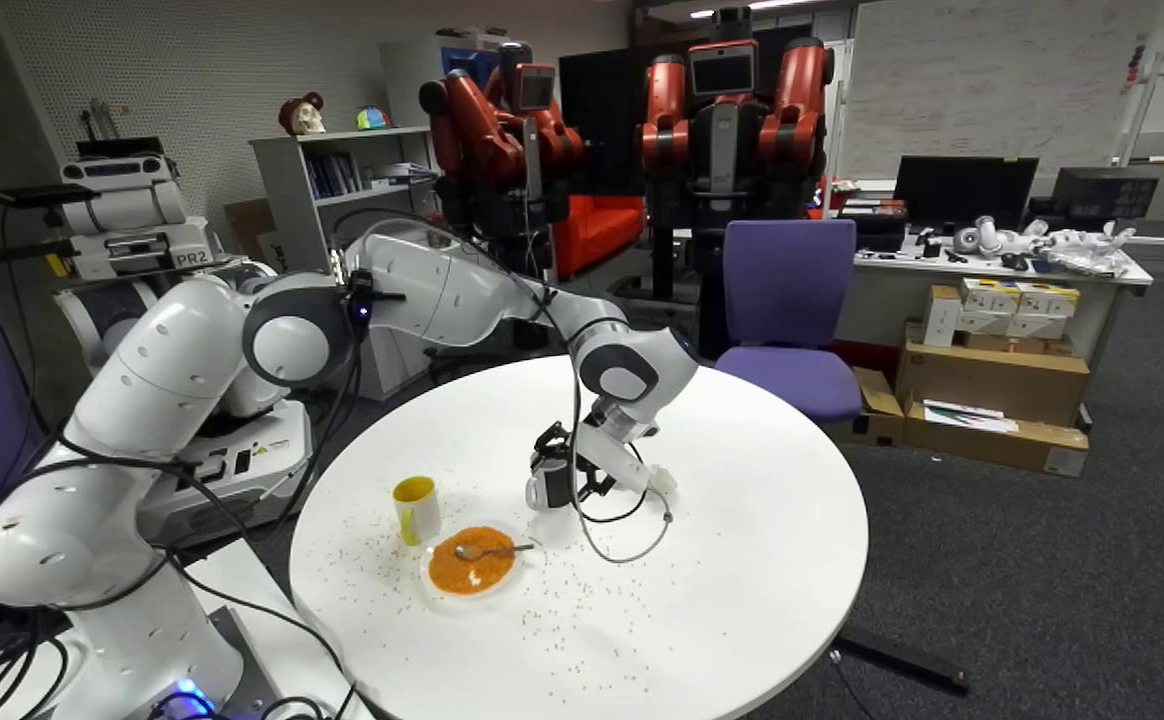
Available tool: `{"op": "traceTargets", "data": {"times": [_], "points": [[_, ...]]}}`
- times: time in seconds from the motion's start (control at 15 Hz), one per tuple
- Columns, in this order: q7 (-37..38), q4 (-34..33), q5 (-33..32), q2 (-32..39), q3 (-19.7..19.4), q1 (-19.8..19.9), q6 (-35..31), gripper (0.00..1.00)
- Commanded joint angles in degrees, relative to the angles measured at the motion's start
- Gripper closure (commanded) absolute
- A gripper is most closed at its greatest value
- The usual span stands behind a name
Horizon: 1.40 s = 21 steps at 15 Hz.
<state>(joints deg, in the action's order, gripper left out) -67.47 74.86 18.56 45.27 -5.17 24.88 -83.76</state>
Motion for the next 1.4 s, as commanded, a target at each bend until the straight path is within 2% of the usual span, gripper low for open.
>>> {"op": "traceTargets", "data": {"times": [0.0, 0.33, 0.87, 1.13, 1.33], "points": [[2.75, 13.27, 1.67, -10.96, 0.1, -0.07, -4.9, 0.0], [6.66, 24.96, 2.74, -21.02, -1.07, -1.36, -8.92, 0.0], [20.41, 45.73, -9.0, -39.76, -4.45, -7.0, -14.83, 0.0], [24.37, 56.82, -10.71, -49.53, -5.35, -7.96, -14.72, 0.0], [25.45, 62.14, -11.25, -54.74, -6.32, -8.42, -14.57, 0.0]]}}
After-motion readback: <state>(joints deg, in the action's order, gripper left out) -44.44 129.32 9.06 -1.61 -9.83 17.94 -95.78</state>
